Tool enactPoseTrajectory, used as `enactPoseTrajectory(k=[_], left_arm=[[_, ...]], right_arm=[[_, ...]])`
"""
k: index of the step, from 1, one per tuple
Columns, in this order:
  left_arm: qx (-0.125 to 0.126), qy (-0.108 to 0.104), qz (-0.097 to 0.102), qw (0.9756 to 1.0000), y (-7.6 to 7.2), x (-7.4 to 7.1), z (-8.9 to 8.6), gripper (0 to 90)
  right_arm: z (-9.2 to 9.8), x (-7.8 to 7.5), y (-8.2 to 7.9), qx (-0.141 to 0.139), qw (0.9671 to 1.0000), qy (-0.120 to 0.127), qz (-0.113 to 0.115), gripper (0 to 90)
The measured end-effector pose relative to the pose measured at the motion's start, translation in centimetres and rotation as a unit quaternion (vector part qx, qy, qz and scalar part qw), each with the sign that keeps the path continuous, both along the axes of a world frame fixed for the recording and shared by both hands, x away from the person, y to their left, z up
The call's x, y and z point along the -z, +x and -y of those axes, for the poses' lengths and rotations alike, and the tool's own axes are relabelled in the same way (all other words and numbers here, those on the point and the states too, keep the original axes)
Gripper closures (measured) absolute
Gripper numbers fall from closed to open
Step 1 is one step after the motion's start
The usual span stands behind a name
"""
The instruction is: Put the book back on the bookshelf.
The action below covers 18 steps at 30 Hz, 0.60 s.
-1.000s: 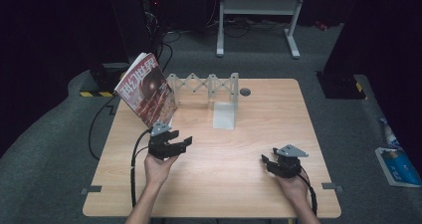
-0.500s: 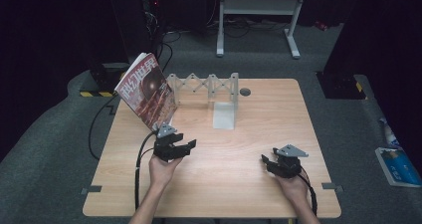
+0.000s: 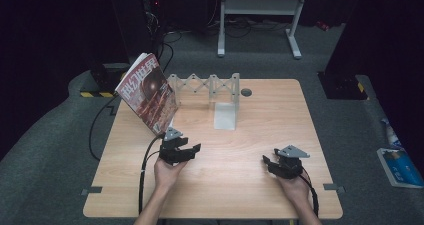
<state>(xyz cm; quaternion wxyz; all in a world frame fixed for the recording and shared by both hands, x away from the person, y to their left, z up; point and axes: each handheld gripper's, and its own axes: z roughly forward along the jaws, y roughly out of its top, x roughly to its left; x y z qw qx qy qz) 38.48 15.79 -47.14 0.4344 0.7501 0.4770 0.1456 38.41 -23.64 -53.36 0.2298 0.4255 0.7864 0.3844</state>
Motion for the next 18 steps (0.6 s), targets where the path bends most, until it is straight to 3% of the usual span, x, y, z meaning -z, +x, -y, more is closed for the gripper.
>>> enactPoseTrajectory(k=[14,18], left_arm=[[0.000,0.013,-0.010,0.9999,0.5,1.4,1.0,39.0],[-0.002,0.008,-0.008,0.9999,0.5,1.8,1.1,38.8]], right_arm=[[0.0,0.0,0.0,0.000,1.0000,0.000,0.000,42.4],[0.0,0.0,0.0,0.000,1.0000,0.000,0.000,42.4]])
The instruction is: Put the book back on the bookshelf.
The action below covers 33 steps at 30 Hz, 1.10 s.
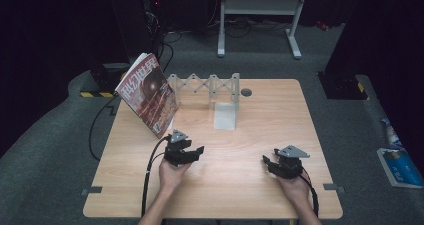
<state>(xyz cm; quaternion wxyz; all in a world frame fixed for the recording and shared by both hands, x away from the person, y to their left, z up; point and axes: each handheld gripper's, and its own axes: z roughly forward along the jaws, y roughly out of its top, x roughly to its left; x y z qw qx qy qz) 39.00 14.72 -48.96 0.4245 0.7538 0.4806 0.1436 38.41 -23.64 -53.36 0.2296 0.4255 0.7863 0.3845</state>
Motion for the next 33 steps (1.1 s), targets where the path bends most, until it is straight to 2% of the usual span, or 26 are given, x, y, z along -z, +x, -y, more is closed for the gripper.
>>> enactPoseTrajectory(k=[5,13,19,24,26,33], left_arm=[[0.000,0.006,0.001,1.0000,0.2,0.3,0.2,38.6],[-0.006,0.004,0.001,1.0000,0.6,0.9,0.6,38.4],[-0.008,0.014,0.001,0.9999,0.9,1.3,0.7,38.4],[-0.015,0.017,0.005,0.9997,1.1,1.8,0.9,38.4],[-0.021,0.012,0.001,0.9997,1.2,2.1,1.0,38.4],[-0.028,0.020,0.002,0.9994,1.5,2.8,1.4,38.4]], right_arm=[[0.0,0.0,0.0,0.001,1.0000,0.000,0.000,42.4],[0.0,0.0,0.0,0.000,1.0000,0.000,0.000,42.4],[0.0,0.0,0.0,0.000,1.0000,0.000,0.000,42.3],[0.0,0.0,0.0,0.001,1.0000,-0.001,0.001,41.8],[0.0,0.0,0.0,0.001,1.0000,0.000,0.001,41.7],[0.0,0.0,-0.1,0.001,1.0000,-0.001,0.002,41.3]])
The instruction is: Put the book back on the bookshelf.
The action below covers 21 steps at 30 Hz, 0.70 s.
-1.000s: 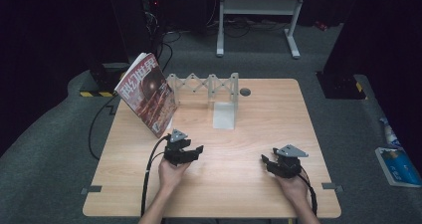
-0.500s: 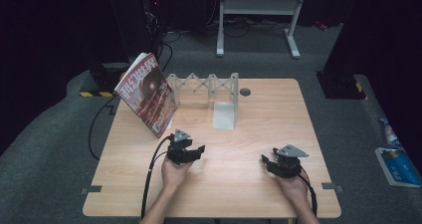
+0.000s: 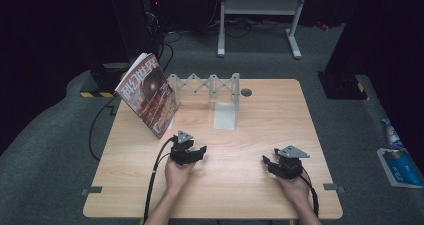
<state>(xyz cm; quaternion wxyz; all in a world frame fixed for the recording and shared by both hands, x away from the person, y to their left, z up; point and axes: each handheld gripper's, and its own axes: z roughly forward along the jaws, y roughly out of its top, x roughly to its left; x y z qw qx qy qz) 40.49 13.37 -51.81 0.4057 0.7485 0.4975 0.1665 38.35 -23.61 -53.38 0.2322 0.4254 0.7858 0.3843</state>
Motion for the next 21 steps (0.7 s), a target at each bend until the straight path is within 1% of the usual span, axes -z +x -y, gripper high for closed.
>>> enactPoseTrajectory(k=[4,8,15,21], left_arm=[[-0.002,0.012,0.002,0.9999,0.10,0.24,0.14,38.1],[-0.005,0.018,0.004,0.9998,0.14,0.43,0.19,38.0],[-0.009,0.024,0.002,0.9997,0.23,0.77,0.24,38.0],[-0.010,0.030,0.009,0.9995,0.17,0.90,0.26,38.0]], right_arm=[[-0.01,0.00,-0.01,0.001,1.0000,0.000,0.000,41.2],[0.00,0.00,-0.01,0.000,1.0000,0.000,0.000,41.2],[0.00,0.00,0.00,0.000,1.0000,0.000,-0.001,41.1],[0.00,0.01,0.00,0.000,1.0000,0.000,0.000,41.0]])
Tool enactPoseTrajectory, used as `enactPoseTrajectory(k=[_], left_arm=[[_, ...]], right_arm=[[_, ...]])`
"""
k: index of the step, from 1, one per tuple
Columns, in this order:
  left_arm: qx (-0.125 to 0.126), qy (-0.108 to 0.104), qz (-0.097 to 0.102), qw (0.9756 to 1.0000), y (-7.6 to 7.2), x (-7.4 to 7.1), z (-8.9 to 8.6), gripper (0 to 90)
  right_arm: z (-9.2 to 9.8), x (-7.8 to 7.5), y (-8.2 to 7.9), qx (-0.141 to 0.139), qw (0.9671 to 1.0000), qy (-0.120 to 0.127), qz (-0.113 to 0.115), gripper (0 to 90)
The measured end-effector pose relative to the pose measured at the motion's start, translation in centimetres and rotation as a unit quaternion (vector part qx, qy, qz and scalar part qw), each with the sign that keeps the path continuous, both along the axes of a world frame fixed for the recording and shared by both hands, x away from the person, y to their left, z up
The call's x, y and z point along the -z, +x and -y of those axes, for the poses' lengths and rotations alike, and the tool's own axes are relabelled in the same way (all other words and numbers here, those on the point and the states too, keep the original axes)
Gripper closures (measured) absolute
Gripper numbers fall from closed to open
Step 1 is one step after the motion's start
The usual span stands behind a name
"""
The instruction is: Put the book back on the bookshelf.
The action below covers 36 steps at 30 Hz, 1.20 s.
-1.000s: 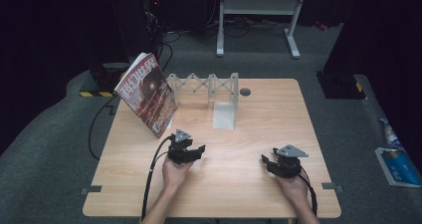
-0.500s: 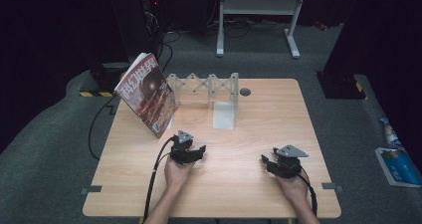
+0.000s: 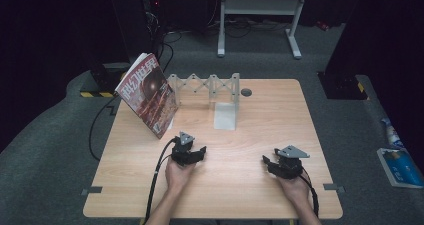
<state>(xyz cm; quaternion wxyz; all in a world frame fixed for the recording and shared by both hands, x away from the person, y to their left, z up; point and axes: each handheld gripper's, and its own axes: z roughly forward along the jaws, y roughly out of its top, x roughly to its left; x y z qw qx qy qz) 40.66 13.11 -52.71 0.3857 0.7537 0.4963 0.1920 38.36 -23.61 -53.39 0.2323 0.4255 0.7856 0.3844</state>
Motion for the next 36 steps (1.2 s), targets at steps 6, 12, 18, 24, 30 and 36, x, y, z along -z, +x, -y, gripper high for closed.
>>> enactPoseTrajectory(k=[6,12,18,24,30,36], left_arm=[[0.002,0.015,0.013,0.9998,-0.19,0.22,0.29,37.1],[0.001,0.036,0.037,0.9987,-0.57,0.63,0.67,35.2],[0.002,0.035,0.038,0.9987,-0.64,0.65,0.63,34.5],[0.005,0.036,0.037,0.9987,-0.73,0.62,0.56,34.5],[0.004,0.034,0.037,0.9987,-0.81,0.63,0.55,34.6],[0.003,0.034,0.037,0.9988,-0.82,0.63,0.55,34.7]], right_arm=[[-0.02,0.00,-0.01,0.000,1.0000,0.000,0.000,41.1],[-0.03,0.01,-0.01,0.000,1.0000,0.001,0.000,41.0],[-0.02,0.01,0.00,0.000,1.0000,0.000,0.000,40.9],[-0.01,0.02,0.03,-0.001,1.0000,0.001,0.001,40.8],[0.00,0.02,0.04,-0.002,1.0000,-0.001,0.002,40.8],[-0.01,0.02,0.03,-0.001,1.0000,-0.001,0.002,40.8]])
